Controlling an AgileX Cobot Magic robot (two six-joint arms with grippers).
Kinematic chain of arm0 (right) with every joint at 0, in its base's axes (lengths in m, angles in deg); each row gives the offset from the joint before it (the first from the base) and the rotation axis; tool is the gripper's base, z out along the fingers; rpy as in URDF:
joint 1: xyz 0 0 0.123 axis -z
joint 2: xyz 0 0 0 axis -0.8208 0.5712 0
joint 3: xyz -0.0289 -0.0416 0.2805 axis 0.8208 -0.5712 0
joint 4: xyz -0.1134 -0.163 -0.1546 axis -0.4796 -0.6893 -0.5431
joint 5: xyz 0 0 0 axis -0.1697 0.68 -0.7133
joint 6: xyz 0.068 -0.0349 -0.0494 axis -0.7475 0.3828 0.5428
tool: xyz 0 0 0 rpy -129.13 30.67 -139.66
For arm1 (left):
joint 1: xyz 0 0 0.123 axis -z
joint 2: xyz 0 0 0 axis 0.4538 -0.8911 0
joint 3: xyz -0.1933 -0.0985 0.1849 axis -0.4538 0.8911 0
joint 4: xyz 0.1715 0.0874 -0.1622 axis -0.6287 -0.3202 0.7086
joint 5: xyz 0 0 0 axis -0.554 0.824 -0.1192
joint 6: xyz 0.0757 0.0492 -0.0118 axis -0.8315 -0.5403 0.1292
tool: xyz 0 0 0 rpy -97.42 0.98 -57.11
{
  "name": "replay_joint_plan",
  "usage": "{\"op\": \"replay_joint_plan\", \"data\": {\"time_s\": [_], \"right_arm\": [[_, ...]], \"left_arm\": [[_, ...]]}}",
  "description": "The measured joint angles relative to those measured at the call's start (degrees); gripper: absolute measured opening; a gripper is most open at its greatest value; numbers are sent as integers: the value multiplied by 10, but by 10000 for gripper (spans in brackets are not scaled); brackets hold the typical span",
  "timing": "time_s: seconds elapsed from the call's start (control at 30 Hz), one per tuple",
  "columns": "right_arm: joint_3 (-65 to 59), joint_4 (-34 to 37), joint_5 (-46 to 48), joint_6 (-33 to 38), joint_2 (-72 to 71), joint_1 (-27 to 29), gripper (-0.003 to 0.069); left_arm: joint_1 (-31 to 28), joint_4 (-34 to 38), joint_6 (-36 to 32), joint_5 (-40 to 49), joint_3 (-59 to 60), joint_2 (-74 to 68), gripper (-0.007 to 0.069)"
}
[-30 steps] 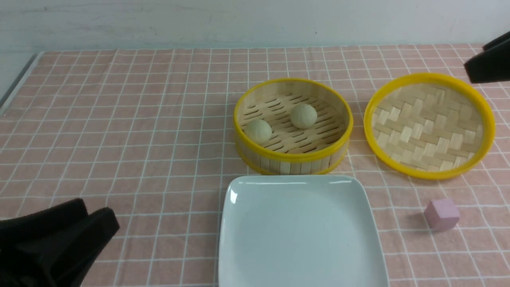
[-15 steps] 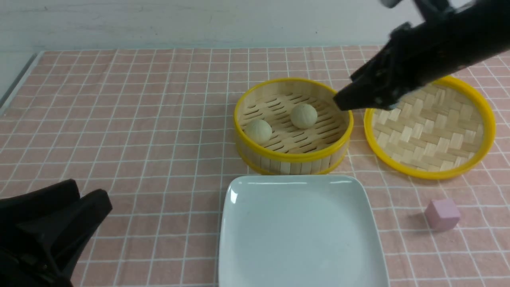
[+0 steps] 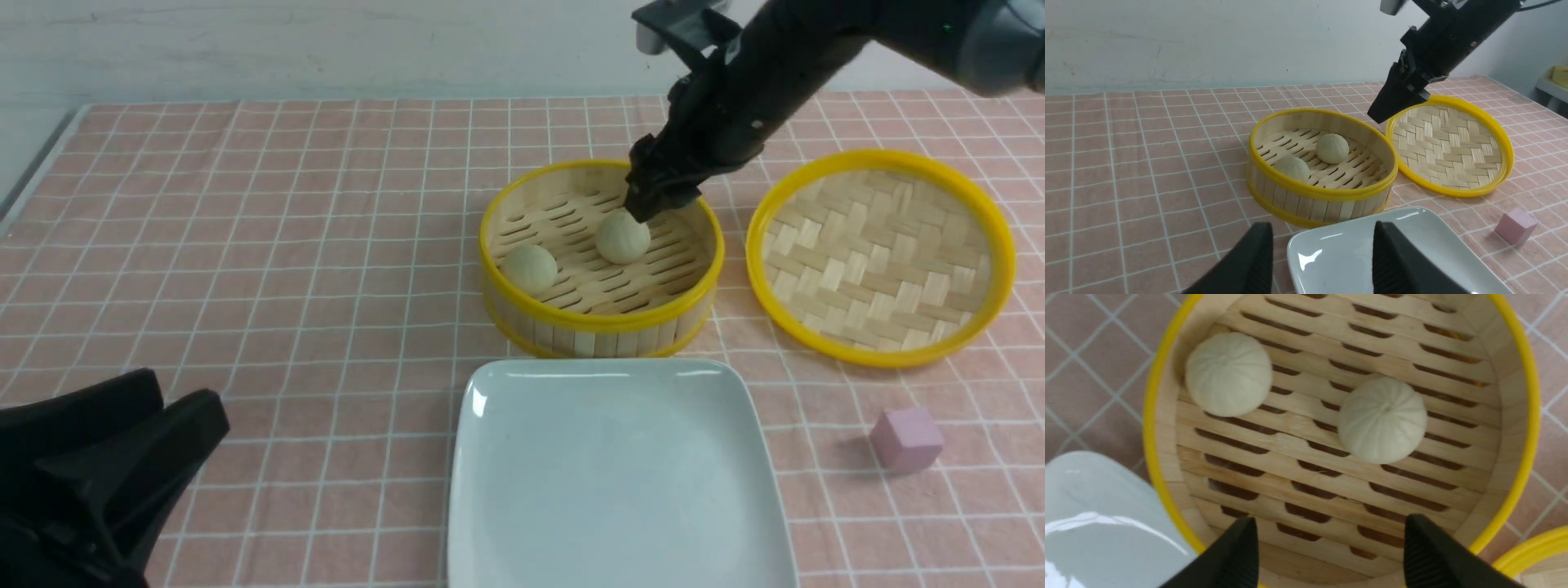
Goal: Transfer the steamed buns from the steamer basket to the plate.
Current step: Use the right arm to grab the steamed stuffed bun that is closest to it
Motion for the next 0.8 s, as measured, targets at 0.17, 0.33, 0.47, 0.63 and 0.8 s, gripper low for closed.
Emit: {"op": "replay_joint_plan", "data": {"time_s": [0.17, 0.33, 0.47, 0.63, 0.8], "right_arm": [[83, -18, 31, -9, 53, 0, 476], [112, -19, 31, -9, 108, 0, 476], [112, -24, 6, -9, 139, 0, 476], [112, -24, -32, -9, 158, 0, 476], [112, -27, -45, -9, 162, 0, 393]], "left_arm": [[0, 0, 0, 0, 0, 0, 359], [0, 0, 0, 0, 0, 0, 359], [0, 0, 0, 0, 0, 0, 359], [0, -1, 0, 0, 0, 0, 359], [0, -1, 1, 0, 0, 0, 359]]}}
